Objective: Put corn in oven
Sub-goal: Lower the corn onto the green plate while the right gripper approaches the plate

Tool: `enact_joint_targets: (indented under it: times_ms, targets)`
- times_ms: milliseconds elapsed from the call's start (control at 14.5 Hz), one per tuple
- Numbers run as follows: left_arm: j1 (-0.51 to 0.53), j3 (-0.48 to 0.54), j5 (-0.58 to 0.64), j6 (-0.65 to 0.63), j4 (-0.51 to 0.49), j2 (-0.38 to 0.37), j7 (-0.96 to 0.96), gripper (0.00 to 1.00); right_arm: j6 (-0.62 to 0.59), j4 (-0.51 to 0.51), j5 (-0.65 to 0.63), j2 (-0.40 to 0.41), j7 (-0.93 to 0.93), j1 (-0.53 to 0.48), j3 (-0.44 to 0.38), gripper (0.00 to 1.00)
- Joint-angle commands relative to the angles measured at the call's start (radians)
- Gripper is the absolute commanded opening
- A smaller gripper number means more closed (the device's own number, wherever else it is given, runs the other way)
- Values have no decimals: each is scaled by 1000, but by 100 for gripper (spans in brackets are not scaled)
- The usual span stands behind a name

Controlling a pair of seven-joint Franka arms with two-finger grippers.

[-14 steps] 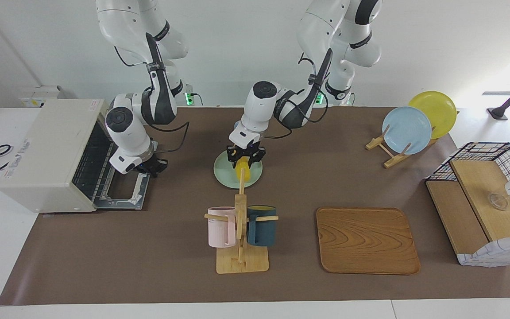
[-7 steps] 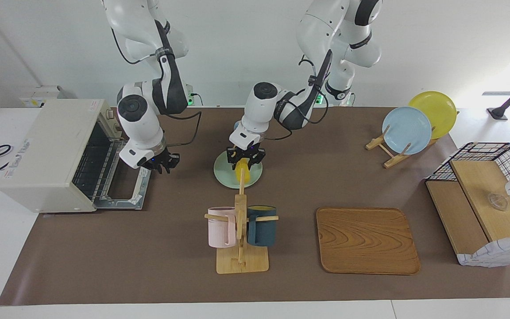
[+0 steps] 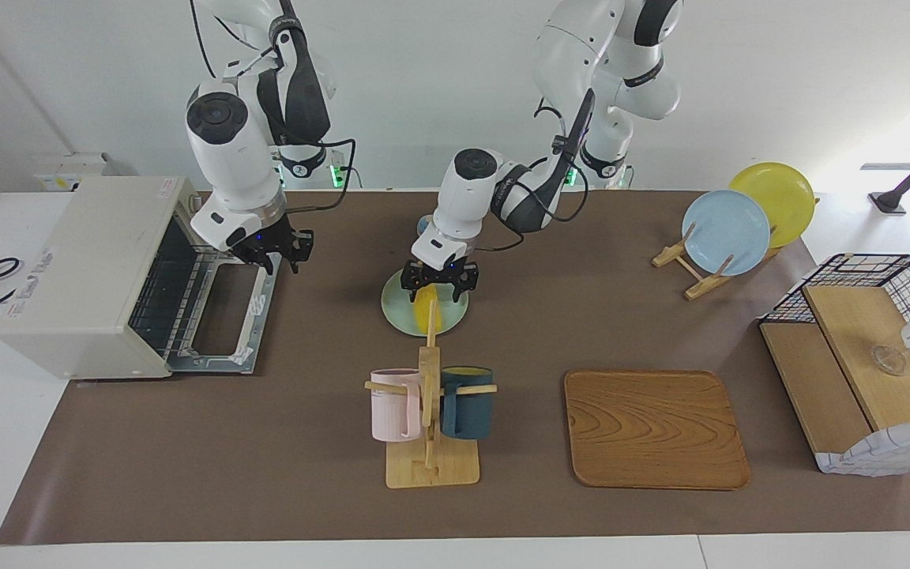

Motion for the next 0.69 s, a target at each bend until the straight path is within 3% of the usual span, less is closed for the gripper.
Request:
enact_joint_targets:
  times_ms: [0, 276, 483, 622]
  targets:
    - [58, 2, 8, -149, 0, -114, 42, 100, -41, 10, 73, -29, 25, 14, 6, 37]
    - [182, 2, 8, -325, 9, -237, 163, 100, -34, 23, 89, -31, 108, 111, 33, 45]
    - [320, 4, 8, -486, 101, -254, 297, 100, 58, 23, 86, -3, 237, 232, 41, 60]
    - [444, 4, 6, -572, 153, -266, 425, 100, 80, 63, 70, 52, 299, 315, 41, 64]
